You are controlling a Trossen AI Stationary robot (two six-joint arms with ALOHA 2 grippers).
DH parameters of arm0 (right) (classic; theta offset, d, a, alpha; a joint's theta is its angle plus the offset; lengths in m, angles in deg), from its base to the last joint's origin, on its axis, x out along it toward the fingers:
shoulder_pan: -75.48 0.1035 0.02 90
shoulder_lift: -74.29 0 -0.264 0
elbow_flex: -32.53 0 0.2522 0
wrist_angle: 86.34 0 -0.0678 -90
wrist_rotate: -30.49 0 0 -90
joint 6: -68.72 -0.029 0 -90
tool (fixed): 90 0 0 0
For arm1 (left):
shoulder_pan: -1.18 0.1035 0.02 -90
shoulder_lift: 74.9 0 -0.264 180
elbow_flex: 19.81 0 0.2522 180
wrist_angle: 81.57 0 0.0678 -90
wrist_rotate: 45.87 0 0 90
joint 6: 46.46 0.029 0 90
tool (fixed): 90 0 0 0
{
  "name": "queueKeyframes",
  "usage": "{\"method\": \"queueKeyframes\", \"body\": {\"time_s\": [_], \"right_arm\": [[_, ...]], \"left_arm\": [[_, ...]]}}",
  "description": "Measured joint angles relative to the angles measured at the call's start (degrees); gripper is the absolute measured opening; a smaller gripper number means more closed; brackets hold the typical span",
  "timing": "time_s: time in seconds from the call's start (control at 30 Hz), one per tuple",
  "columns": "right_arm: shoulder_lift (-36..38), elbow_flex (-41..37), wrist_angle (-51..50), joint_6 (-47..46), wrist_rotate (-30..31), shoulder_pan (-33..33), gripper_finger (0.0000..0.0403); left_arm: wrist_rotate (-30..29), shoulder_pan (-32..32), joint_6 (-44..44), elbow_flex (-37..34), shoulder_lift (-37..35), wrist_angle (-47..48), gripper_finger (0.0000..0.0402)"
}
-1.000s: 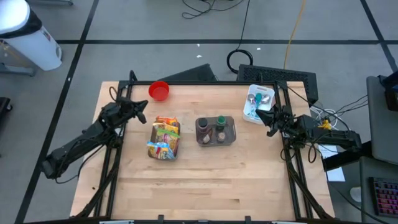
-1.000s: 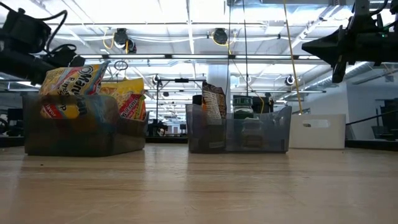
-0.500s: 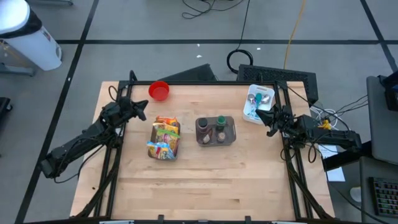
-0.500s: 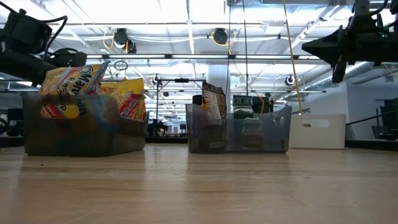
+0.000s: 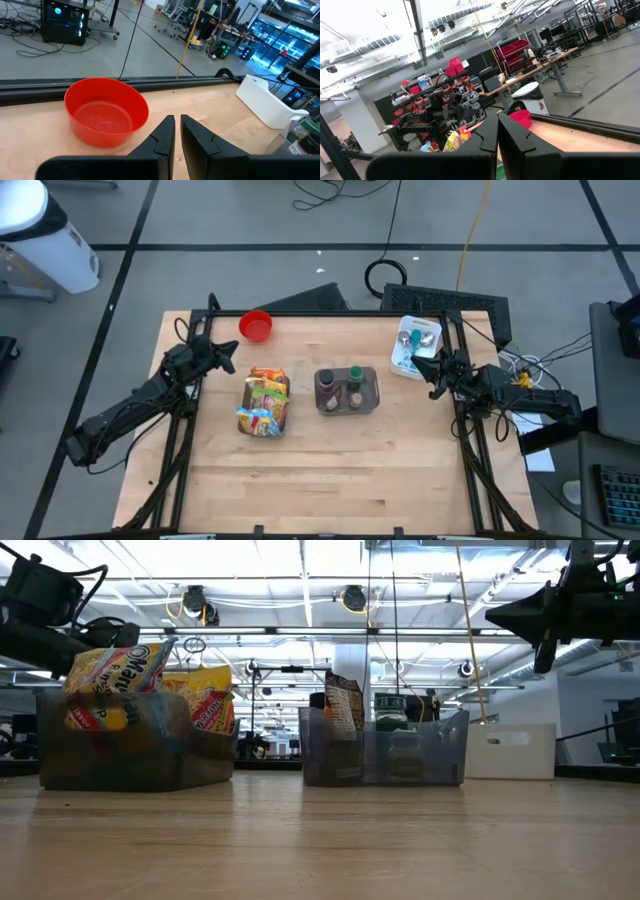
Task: Pick & Place Food Item
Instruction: Return to Home Position
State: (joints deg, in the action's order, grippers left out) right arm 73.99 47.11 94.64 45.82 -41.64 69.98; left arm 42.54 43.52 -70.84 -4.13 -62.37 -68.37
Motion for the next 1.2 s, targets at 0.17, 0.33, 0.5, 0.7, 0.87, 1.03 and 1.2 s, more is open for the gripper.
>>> {"method": "queueKeyframes", "body": {"time_s": [0.17,0.33,0.5,0.7,0.87,1.03,1.2], "right_arm": [[0.0,-0.02,0.0,-0.01,-0.02,0.0,0.0],[0.0,-0.02,0.01,-0.01,-0.01,-0.01,0.0],[0.0,-0.02,-0.01,0.01,-0.02,0.0,0.0],[0.01,-0.02,0.01,0.01,-0.03,0.0,0.0],[0.0,-0.02,-0.01,-0.01,0.0,0.0,0.0],[0.0,0.0,-0.02,-0.01,0.0,0.0,0.0],[0.0,0.04,0.0,0.01,-0.02,-0.02,0.0]], "left_arm": [[0.0,0.0,0.02,0.0,0.0,0.0,0.0035],[0.0,-0.09,0.01,0.02,-1.36,0.02,0.0035],[0.0,-0.09,0.0,0.02,-6.65,0.33,0.0035],[0.04,-0.04,-0.03,0.17,-12.13,-1.02,0.0035],[0.38,-0.04,-0.07,0.15,-11.82,-2.99,0.0035],[0.24,-0.04,0.01,0.13,-11.8,-2.97,0.0035],[0.22,-0.04,0.01,0.13,-11.8,-3.03,0.0035]]}}
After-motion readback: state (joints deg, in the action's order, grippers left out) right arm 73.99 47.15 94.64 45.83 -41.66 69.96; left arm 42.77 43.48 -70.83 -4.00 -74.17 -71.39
